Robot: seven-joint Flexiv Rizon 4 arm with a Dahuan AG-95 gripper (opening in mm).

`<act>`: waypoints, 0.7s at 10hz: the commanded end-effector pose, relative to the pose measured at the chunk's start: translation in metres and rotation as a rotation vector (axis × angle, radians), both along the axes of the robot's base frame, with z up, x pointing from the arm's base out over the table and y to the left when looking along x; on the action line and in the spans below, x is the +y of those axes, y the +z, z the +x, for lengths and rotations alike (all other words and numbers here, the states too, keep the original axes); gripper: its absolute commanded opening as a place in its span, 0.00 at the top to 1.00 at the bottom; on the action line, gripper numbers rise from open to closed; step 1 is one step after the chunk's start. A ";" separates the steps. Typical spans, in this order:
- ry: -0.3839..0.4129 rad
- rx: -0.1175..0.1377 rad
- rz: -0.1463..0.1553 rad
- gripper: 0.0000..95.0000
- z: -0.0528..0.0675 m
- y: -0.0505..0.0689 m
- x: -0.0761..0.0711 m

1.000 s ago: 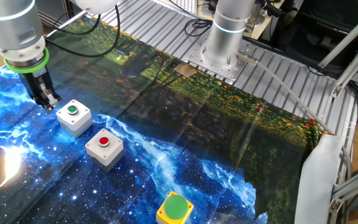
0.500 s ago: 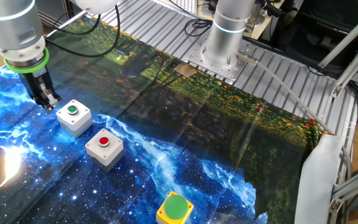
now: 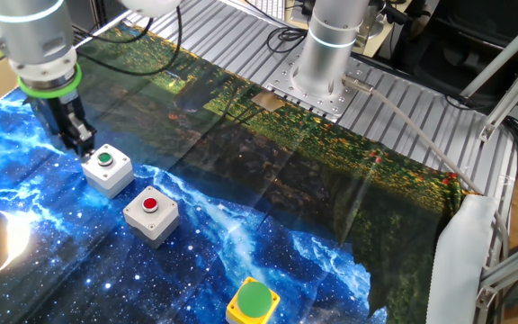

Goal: Press three buttons from left to right in sequence

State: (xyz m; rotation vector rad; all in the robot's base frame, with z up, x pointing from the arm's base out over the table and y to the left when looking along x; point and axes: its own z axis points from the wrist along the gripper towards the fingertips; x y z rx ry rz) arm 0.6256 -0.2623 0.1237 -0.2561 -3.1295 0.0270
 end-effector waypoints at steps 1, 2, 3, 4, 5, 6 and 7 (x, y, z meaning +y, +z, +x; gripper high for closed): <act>0.019 0.013 0.022 0.60 0.006 -0.008 -0.012; 0.015 0.008 0.032 0.60 0.003 -0.013 -0.015; -0.002 0.002 0.032 0.60 -0.002 -0.019 -0.013; -0.016 -0.004 0.031 0.60 -0.008 -0.022 -0.010; -0.024 -0.009 0.032 0.60 -0.013 -0.024 -0.007; -0.028 -0.011 0.031 0.60 -0.018 -0.025 -0.006; -0.028 -0.009 0.035 0.60 -0.020 -0.024 -0.005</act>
